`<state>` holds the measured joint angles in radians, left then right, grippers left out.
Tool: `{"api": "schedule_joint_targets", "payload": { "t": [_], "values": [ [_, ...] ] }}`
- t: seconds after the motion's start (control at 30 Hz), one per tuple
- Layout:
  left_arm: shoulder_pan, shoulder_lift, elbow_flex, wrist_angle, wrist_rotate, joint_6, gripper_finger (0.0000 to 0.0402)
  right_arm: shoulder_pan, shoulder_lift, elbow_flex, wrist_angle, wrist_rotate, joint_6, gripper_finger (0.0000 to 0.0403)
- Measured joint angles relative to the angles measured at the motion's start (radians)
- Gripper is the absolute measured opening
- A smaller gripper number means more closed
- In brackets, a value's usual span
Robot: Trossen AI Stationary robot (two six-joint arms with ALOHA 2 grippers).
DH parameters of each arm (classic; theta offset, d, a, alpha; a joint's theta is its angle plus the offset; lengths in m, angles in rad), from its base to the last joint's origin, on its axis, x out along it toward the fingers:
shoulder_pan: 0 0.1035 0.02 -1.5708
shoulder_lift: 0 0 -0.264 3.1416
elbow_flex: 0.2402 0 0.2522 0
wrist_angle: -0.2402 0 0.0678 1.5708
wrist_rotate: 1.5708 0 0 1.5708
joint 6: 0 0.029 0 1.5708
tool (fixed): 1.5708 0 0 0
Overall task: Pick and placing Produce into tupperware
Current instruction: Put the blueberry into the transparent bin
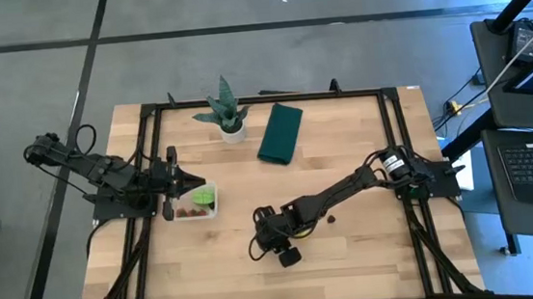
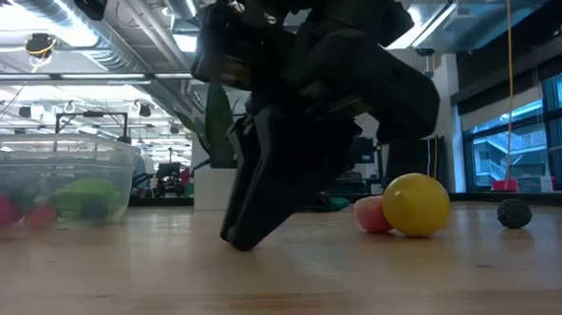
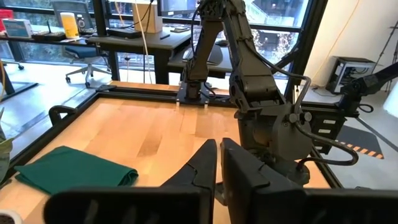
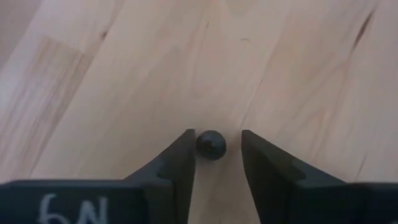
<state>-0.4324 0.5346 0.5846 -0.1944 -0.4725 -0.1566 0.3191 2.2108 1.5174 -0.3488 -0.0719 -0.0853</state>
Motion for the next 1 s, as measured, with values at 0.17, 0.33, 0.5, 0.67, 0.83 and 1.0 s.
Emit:
{"api": "schedule_joint_targets", "payload": {
  "t": [0.17, 0.33, 0.5, 0.67, 0.83, 1.0],
  "values": [
    [0.000, 0.000, 0.000, 0.000, 0.000, 0.000, 0.0030, 0.000, 0.000, 0.000, -0.010, 0.000, -0.001, 0.0108],
    [0.000, 0.000, 0.000, 0.000, 0.000, -0.001, 0.0040, 0.000, 0.000, 0.005, -0.016, 0.000, -0.001, 0.0080],
    [0.000, 0.000, 0.000, 0.000, 0.000, -0.001, 0.0048, 0.000, 0.002, 0.019, -0.020, 0.000, -0.001, 0.0063],
    [0.000, 0.000, 0.001, 0.000, 0.000, -0.001, 0.0054, -0.004, 0.004, 0.029, -0.025, -0.001, 0.002, 0.0064],
    [0.000, 0.000, 0.001, 0.001, 0.000, -0.001, 0.0059, -0.025, 0.009, 0.073, -0.051, 0.000, 0.000, 0.0061],
    [0.000, 0.000, 0.001, 0.011, 0.000, 0.000, 0.0064, -0.070, 0.009, 0.170, -0.049, 0.001, -0.006, 0.0062]
  ]
}}
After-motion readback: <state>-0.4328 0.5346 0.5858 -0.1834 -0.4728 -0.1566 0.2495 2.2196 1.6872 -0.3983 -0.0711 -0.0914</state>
